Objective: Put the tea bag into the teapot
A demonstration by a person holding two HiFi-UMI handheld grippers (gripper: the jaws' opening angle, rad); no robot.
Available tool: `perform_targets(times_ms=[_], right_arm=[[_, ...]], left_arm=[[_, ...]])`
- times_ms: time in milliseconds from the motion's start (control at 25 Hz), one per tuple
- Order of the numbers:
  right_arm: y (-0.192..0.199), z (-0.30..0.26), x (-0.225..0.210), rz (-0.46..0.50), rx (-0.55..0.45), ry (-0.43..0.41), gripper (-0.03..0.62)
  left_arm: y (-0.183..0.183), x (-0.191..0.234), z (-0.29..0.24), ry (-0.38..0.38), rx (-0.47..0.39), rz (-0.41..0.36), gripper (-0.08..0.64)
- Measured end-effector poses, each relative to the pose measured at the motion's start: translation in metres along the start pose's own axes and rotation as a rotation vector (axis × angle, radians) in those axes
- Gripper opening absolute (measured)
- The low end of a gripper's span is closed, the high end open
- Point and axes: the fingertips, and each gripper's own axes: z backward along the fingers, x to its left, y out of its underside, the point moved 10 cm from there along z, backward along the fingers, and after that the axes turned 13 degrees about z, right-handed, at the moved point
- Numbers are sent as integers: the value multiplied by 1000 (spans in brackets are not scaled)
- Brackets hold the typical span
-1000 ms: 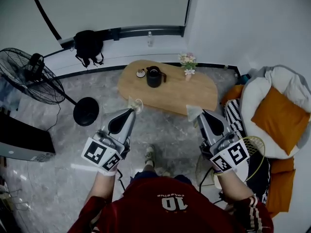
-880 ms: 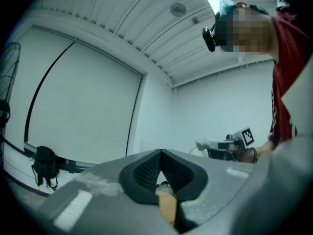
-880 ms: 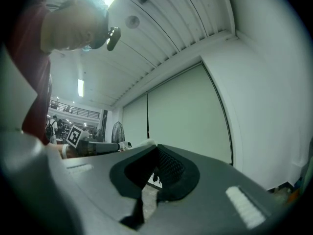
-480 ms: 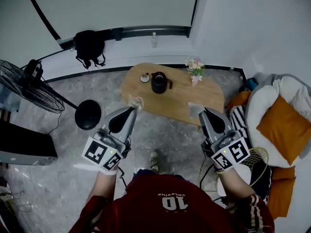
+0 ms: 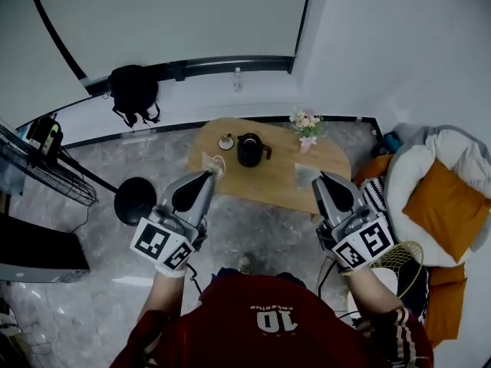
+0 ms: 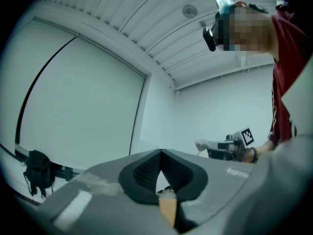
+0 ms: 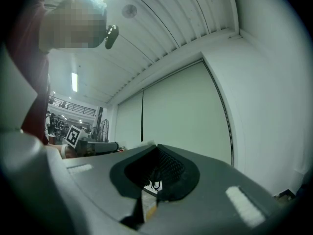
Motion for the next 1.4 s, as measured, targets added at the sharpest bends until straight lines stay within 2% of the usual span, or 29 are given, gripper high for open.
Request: perform_targets(times_ms=[320,720,1160,1400], right_arm=[[-4,-27,7,20,3,16,0],[-1,-33,5,31,18,33,0],[15,-50,-20,28,11,0,0],[30,-67,-54,19,5,3,0]], left_arm=[[-3,33,-10,38,2,19,2],[-3,43,-24,78,15,25,2],[2,46,-56,95,29,22,2],[11,59,-93,90,59,22,2]])
